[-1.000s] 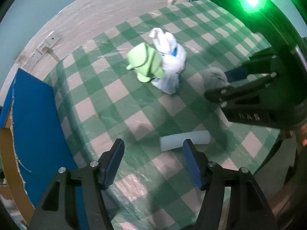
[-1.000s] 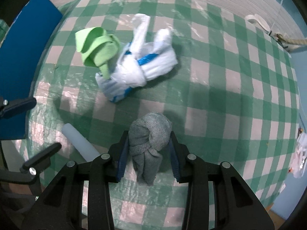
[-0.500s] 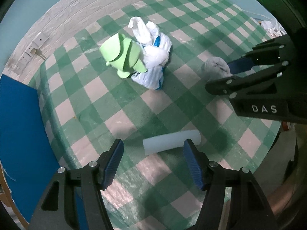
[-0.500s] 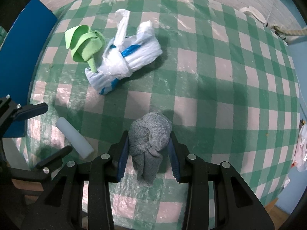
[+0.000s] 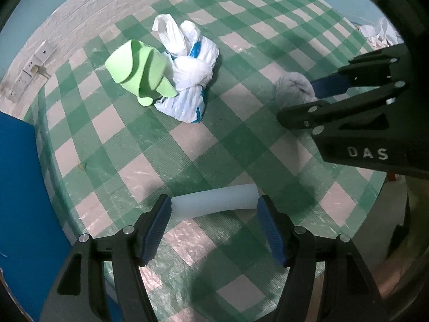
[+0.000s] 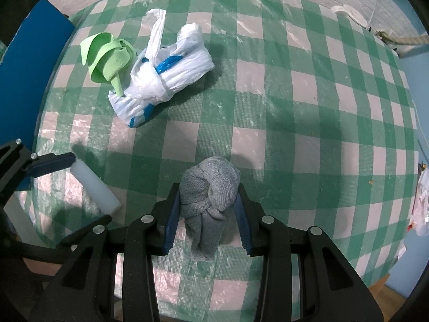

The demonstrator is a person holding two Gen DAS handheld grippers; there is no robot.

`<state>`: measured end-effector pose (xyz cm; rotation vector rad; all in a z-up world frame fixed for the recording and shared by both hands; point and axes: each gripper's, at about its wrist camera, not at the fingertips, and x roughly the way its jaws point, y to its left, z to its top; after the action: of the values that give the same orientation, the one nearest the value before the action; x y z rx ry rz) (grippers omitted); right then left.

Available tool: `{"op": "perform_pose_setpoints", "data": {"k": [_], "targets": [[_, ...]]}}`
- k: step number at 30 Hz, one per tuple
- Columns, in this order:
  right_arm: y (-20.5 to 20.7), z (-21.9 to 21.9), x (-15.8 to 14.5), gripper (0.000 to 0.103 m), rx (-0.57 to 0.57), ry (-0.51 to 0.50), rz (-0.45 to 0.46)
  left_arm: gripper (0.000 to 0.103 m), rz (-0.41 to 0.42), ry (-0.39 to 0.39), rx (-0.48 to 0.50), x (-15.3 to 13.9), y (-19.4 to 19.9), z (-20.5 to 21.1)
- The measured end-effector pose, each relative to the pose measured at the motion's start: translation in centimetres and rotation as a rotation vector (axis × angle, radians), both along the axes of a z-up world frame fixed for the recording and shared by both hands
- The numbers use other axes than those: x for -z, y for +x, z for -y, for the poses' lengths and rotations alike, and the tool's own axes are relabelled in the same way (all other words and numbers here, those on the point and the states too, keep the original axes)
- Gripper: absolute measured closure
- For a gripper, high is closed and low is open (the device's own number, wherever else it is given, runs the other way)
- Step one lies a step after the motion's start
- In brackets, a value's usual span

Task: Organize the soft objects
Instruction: 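Lower the left tool onto the white foam tube and close on it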

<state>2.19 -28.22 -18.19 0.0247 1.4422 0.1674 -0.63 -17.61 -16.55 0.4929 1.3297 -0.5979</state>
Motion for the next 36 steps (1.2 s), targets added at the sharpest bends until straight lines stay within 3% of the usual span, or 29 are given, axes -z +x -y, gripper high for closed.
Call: {"op": "perform_pose_setpoints", "data": {"k": [6,12,16,22,36], "targets": [[0.0,-0.1,0.0,0.066,0.000,0.001,-0.001,0.035,-0.005,0.008,-0.010,0.3,0.2,0.6],[-0.1,0.0,0.0,0.065,0.000,0.000,0.000,0.043,-0.020,-0.019,-0.044,0.3,-0.3,0.2],[-0.3,-0.2,0.2,0.065,-0.007,-0.005,-0.001,0.071,0.000,-0.014,-0.053,0.1,0.0,-0.3],[-0.4,-1.0,0.2,0.065,-0.017,-0.012,0.000,0.087,0.006,-0.016,-0.075,-0.2,0.9,-1.5],[-0.4,-1.3,0.3,0.065,-0.018,-0.020,-0.004,0.090,0.022,-0.041,-0.077,-1.1,1.1,-2.3]]}}
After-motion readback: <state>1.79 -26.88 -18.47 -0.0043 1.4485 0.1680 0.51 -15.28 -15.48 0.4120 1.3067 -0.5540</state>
